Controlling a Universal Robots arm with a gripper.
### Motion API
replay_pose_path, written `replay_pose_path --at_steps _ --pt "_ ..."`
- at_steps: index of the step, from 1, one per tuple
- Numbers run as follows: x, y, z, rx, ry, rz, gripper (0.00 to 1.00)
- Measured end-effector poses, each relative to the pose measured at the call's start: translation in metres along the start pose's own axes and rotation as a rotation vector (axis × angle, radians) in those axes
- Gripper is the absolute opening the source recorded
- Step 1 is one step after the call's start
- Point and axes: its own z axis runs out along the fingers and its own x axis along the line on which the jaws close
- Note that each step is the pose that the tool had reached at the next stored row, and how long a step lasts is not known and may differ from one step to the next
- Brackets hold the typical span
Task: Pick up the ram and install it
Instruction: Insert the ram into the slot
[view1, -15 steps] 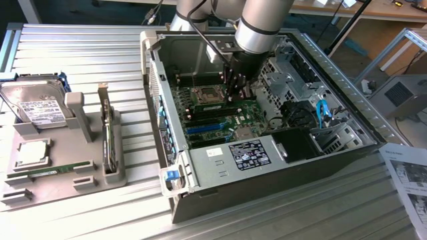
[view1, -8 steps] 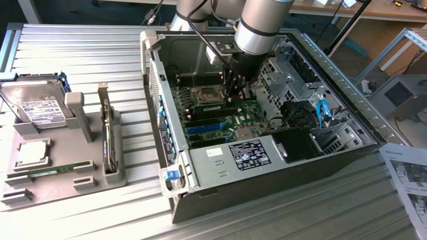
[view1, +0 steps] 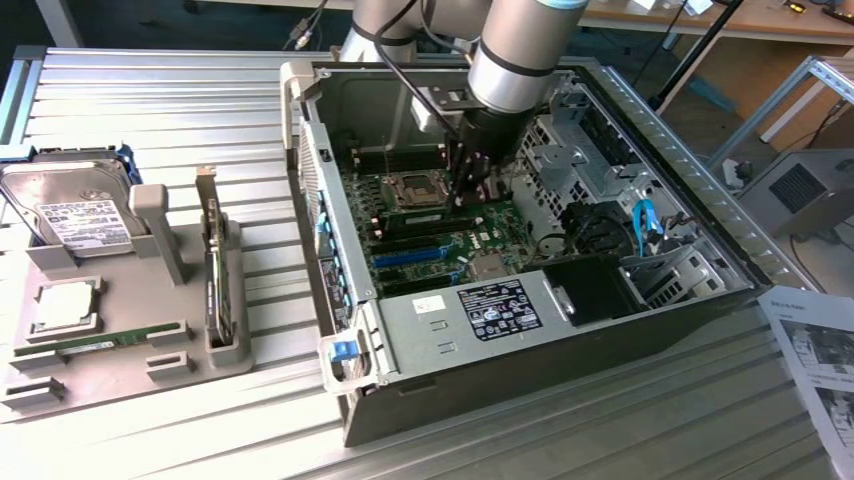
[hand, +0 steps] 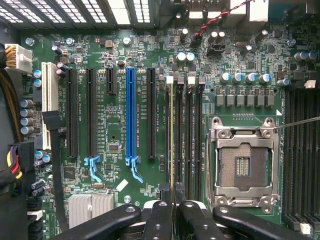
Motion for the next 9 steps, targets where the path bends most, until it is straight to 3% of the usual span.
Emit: replay_pose_path --at_steps 9 --pt "0.0000 0.0004 0.0023 0.0000 0.0002 0.002 0.12"
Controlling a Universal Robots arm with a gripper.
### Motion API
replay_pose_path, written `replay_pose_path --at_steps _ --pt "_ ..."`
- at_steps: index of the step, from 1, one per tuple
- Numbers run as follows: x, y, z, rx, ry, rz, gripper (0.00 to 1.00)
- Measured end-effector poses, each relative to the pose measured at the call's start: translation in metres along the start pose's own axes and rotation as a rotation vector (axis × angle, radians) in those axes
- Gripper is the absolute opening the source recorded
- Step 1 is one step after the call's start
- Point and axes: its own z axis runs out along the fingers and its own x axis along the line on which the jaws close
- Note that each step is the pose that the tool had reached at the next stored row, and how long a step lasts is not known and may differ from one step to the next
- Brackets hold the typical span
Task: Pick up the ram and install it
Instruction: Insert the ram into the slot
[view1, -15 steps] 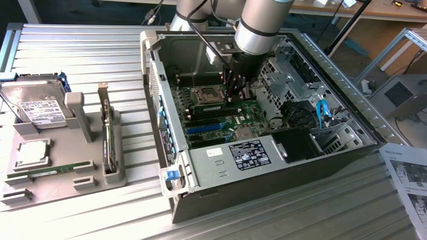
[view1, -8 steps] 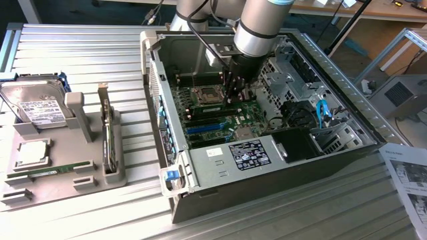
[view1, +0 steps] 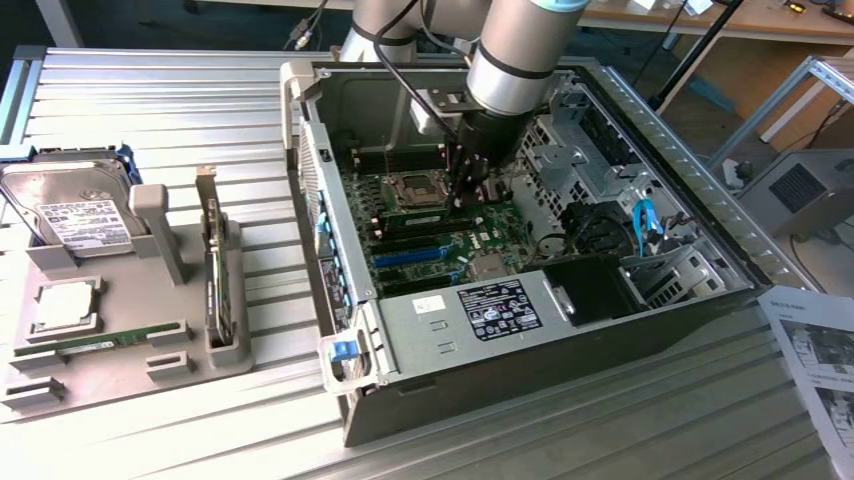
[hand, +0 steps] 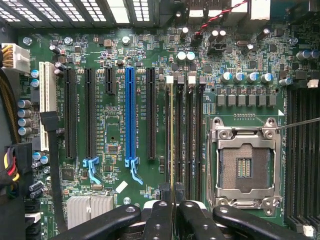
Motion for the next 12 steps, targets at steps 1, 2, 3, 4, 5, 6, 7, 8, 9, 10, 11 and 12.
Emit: replay_pose_path --at_steps 1,2,3,4,5,6,7,8,9,10,11,12 --pt "0.0000 0.0000 0.0000 0.0000 0.0000 0.000 0.12" --pt "0.0000 0.0000 0.0000 -0.0001 0.0000 0.000 0.12" --pt "0.0000 0.0000 0.0000 0.0000 0.0000 0.000 0.12" --pt "0.0000 0.0000 0.0000 0.0000 0.0000 0.001 0.12" --pt "0.0000 0.0000 0.0000 0.0000 0.0000 0.001 0.12" --pt "0.0000 0.0000 0.0001 0.0000 0.0000 0.003 0.12" --pt "0.0000 0.0000 0.0001 0.0000 0.0000 0.003 0.12" --pt "0.0000 0.0000 0.0001 0.0000 0.0000 0.003 0.12" --pt "0.0000 0.0000 0.0003 0.0000 -0.0001 0.003 0.12" --pt "0.0000 0.0000 0.0017 0.0000 -0.0001 0.003 0.12" --pt "0.0000 0.0000 0.0018 -0.0001 0.0002 0.004 0.12" --pt "0.0000 0.0000 0.0023 0.0000 0.0000 0.009 0.12"
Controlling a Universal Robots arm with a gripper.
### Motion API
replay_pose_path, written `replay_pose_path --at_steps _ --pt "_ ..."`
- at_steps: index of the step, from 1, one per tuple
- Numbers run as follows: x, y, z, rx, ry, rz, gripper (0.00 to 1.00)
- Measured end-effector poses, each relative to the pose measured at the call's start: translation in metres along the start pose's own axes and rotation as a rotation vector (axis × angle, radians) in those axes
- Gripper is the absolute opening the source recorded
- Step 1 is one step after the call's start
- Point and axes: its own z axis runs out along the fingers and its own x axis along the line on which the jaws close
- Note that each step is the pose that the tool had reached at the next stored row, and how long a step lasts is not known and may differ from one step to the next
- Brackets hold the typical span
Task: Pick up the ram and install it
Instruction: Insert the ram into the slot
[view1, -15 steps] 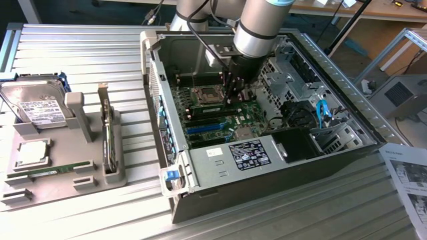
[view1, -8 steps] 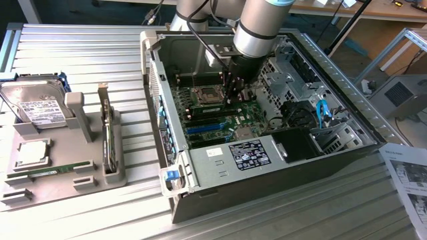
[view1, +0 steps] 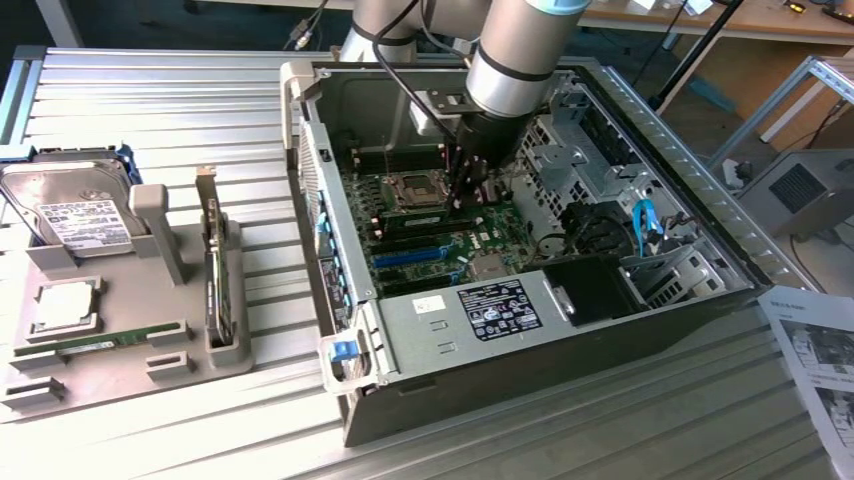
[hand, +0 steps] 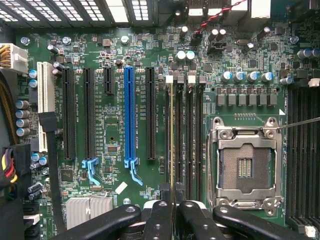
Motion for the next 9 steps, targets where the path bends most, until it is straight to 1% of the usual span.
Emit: replay_pose_path --at_steps 7,9 --pt "-0.0001 0.0000 0.0004 0.0000 0.0000 0.001 0.12" --pt "-0.0001 0.0003 0.0022 0.0000 -0.0001 0.001 0.12"
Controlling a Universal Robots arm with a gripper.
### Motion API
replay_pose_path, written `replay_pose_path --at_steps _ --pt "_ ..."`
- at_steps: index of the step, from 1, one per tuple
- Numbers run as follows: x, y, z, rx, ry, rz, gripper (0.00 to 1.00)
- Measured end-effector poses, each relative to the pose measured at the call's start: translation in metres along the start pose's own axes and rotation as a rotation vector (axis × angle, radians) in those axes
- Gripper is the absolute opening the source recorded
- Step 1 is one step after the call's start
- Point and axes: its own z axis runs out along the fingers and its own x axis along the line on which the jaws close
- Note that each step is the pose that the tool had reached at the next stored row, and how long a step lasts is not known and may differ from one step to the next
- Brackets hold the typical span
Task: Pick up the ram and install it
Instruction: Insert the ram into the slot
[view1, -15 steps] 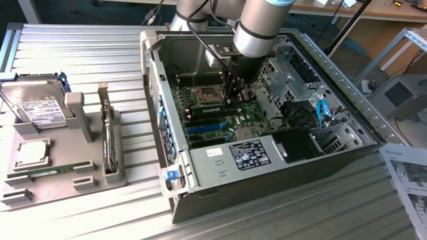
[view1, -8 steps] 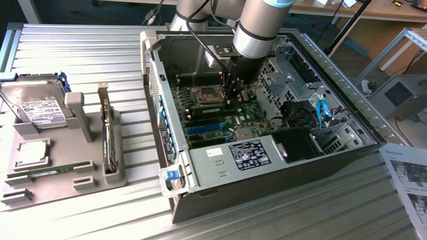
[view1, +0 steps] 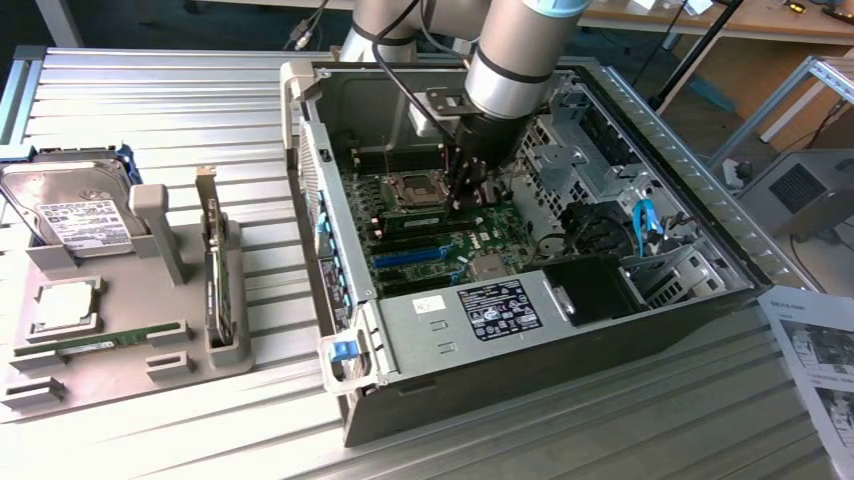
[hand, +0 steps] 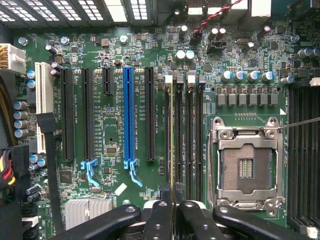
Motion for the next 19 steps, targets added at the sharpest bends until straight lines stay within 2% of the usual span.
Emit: replay_pose_path --at_steps 19 --pt "-0.0003 0.0002 0.0022 0.0006 -0.0007 0.000 0.12"
